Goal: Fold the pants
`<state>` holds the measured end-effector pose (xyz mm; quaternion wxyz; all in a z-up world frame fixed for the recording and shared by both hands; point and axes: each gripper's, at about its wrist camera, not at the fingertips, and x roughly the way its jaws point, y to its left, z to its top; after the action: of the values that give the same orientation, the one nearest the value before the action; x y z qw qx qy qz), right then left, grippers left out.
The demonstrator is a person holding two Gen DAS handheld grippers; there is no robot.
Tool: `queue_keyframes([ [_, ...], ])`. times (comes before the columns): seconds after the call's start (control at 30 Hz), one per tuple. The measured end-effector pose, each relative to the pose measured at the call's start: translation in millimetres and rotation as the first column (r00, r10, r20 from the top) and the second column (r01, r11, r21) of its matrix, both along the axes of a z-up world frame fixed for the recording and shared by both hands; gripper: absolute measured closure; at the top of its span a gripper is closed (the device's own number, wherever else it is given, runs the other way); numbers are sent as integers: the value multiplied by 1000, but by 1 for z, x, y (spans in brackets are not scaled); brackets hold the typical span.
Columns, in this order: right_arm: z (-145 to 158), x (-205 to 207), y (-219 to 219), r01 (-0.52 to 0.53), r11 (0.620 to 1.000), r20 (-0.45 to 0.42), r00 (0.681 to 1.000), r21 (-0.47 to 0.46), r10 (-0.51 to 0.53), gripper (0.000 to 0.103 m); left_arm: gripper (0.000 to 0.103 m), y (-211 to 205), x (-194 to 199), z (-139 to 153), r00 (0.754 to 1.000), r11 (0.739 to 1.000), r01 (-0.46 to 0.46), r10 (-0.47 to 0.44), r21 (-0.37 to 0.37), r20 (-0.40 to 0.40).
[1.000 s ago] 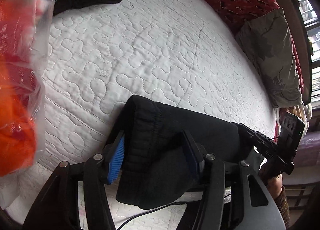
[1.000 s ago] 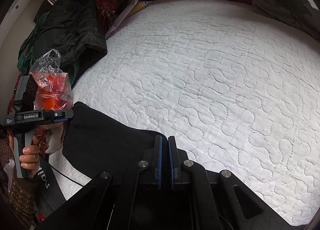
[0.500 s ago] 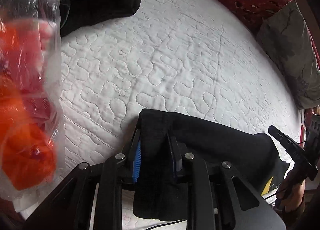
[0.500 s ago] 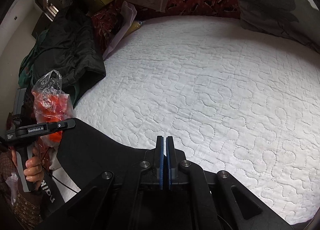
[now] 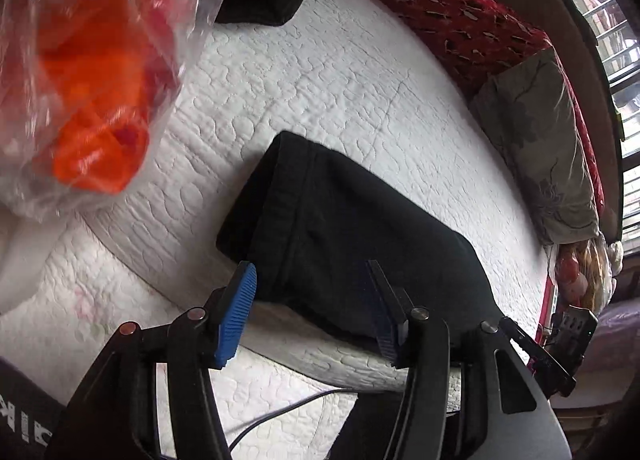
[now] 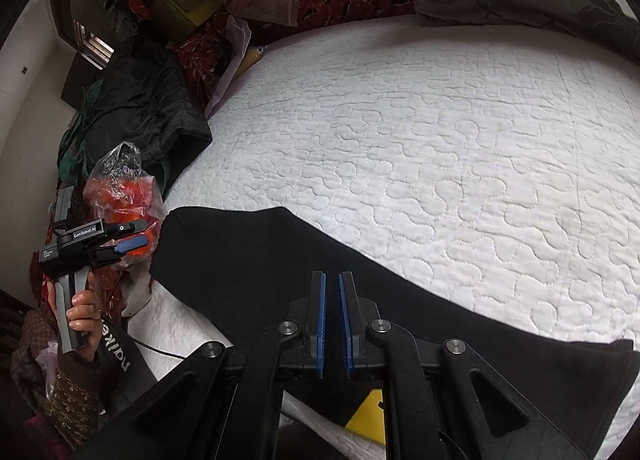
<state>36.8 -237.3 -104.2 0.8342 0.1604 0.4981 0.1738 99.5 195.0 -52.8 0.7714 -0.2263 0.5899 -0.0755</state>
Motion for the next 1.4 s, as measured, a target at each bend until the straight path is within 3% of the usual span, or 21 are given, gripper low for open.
queue_keyframes([
  [0.13, -8, -44, -34, 56, 997, -41, 998, 52, -54, 90, 50, 2, -15, -23, 994, 990, -83, 75, -112, -74],
  [0.3, -11, -85, -85, 191, 978, -69, 980, 88, -185, 87, 50, 6, -9, -46, 970, 945, -217, 179, -247, -167],
  [0.37, -9, -103, -109, 266, 958, -84, 963, 111, -257, 85, 50, 4, -6, -47, 965, 942, -233, 194, -241, -177],
  [0.5, -15, -136, -152, 406, 904, -145, 910, 137, -387, 61, 50, 0, 0, -49, 958, 937, -256, 211, -240, -197],
  [0.7, -39, -139, -184, 550, 828, -184, 830, 111, -526, 62, 50, -1, 7, -58, 946, 938, -280, 234, -203, -225],
  [0.73, -43, -136, -185, 548, 829, -189, 831, 109, -524, 62, 52, -3, 11, -58, 947, 941, -274, 229, -196, -227],
  [0.77, -46, -131, -184, 542, 835, -197, 833, 101, -517, 62, 68, -4, 15, -56, 949, 948, -265, 224, -177, -223],
  [0.83, -49, -123, -178, 523, 849, -181, 845, 77, -504, 65, 86, -7, 20, -45, 960, 959, -236, 205, -156, -192],
  [0.87, -48, -119, -175, 505, 860, -160, 857, 71, -490, 87, 86, -6, 19, -37, 967, 961, -222, 196, -163, -162],
  [0.9, -46, -116, -173, 491, 868, -155, 865, 77, -476, 97, 86, -6, 17, -29, 975, 965, -204, 185, -165, -121],
  [1.0, -35, -123, -175, 492, 858, -130, 869, 145, -477, 97, 86, -3, 5, -29, 987, 980, -155, 148, -126, -68],
  [1.07, -32, -130, -177, 490, 860, -119, 871, 141, -477, 97, 86, 0, 3, -51, 983, 987, -145, 136, -69, -127],
  [1.13, -39, -134, -182, 498, 856, -142, 865, 139, -481, 97, 85, 7, 0, -70, 970, 983, -168, 151, -77, -189],
  [1.2, -52, -137, -189, 517, 846, -174, 852, 127, -494, 97, 78, 15, -3, -74, 960, 973, -212, 190, -88, -205],
  [1.27, -59, -135, -189, 528, 839, -190, 844, 132, -502, 97, 60, 22, -6, -69, 952, 965, -252, 234, -71, -199],
  [1.33, -60, -135, -188, 523, 843, -189, 847, 128, -497, 92, 53, 27, -7, -61, 948, 960, -273, 257, -66, -189],
  [1.4, -57, -134, -186, 516, 846, -191, 851, 132, -489, 92, 53, 30, -11, -52, 944, 954, -289, 270, -81, -190],
])
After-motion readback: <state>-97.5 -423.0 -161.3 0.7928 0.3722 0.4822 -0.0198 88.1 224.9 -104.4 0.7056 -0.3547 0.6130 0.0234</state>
